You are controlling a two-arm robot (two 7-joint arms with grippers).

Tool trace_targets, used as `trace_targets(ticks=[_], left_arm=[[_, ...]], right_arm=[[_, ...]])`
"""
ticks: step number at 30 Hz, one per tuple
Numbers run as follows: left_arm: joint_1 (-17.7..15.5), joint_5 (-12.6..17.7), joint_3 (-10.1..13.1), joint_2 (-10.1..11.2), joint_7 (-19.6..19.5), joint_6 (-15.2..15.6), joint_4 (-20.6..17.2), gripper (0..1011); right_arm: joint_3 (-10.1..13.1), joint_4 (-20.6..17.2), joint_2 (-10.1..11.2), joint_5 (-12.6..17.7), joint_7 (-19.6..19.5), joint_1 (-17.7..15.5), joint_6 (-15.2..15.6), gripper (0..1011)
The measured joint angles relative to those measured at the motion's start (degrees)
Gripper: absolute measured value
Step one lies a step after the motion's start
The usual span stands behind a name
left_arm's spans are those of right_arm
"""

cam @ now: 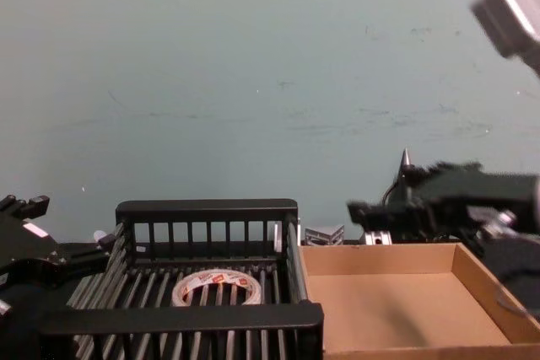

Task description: Pick up the white tape and place it into the black box , Pick up the silver tape and place it into the brown box.

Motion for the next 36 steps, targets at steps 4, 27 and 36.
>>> trace_targets(ticks=[4,27,36], left_arm=[[0.00,0.00,0.00,0.00,0.00,0.00,0.00,1002],[0.00,0.00,0.00,0.00,0.00,0.00,0.00,1001],[0.00,0.00,0.00,0.00,0.00,0.00,0.00,1001]], right_arm=[[1.01,-4.91,3.29,1.33,0.43,-5.05,1.16,1000],[-3.43,-12.41,9.97,2.74,3.16,-14.72,4.56,1000],[-5.74,-11.53,9.87,1.85,3.74,-13.97,5.37,1000]])
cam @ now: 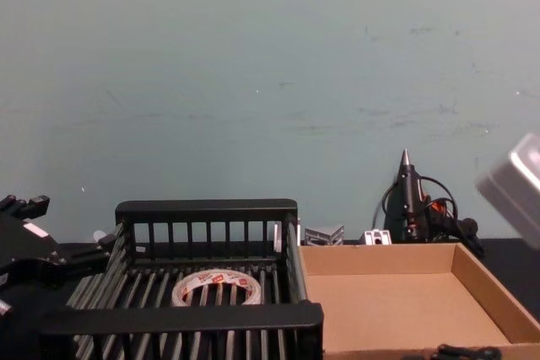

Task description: Pick up the white tape and place it into the black box , Pick up the silver tape and place it into the brown box.

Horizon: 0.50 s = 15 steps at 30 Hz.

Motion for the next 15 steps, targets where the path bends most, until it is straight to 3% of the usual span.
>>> trace_targets(ticks=[15], left_arm=[[0.00,0.00,0.00,0.00,0.00,0.00,0.00,1001]], right_arm=[[-2.18,1.39,-0.39,-1.36,0.70,1.49,1.30,1000]])
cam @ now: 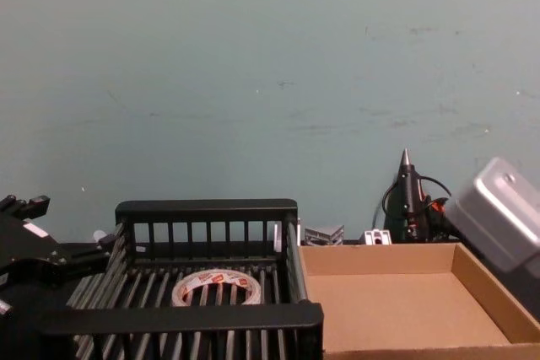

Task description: Pick up the white tape and place it into the black box , Pick up the silver tape and place it into the brown box.

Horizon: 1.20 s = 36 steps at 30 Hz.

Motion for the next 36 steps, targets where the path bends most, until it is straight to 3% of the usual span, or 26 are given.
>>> trace_targets(ticks=[36], left_arm=[[0.00,0.00,0.00,0.00,0.00,0.00,0.00,1001]], right_arm=[[-1.58,2.21,-1.18,-1.95,0.53,1.78,1.24,993]])
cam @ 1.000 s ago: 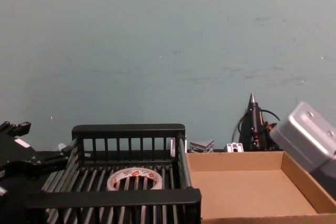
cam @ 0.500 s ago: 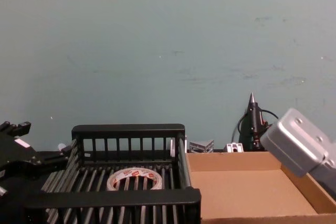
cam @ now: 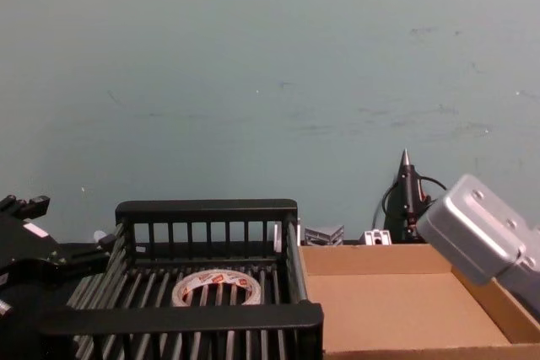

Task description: Pick up the white tape and place it into the black box , Pick up the silver tape and place it into the brown box.

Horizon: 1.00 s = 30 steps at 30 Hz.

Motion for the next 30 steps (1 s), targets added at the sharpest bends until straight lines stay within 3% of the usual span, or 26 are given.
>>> trace_targets(ticks=[9,13,18,22,30], left_arm=[[0.00,0.00,0.00,0.00,0.00,0.00,0.00,1001],[0.00,0.00,0.00,0.00,0.00,0.00,0.00,1001],[0.00,0.00,0.00,0.00,0.00,0.00,0.00,1001],[0.00,0.00,0.00,0.00,0.00,0.00,0.00,1001],[0.00,0.00,0.00,0.00,0.00,0.00,0.00,1001]], right_arm=[[0.04,0.00,0.00,0.05,0.00,-0.04,0.00,815],[0.06,0.01,0.00,0.06,-0.01,-0.06,0.00,656],[0.09,0.01,0.01,0.07,-0.03,-0.06,0.00,536],[0.09,0.02,0.01,0.05,-0.04,-0.06,0.03,367],[0.09,0.03,0.01,0.04,-0.05,-0.06,0.05,158]])
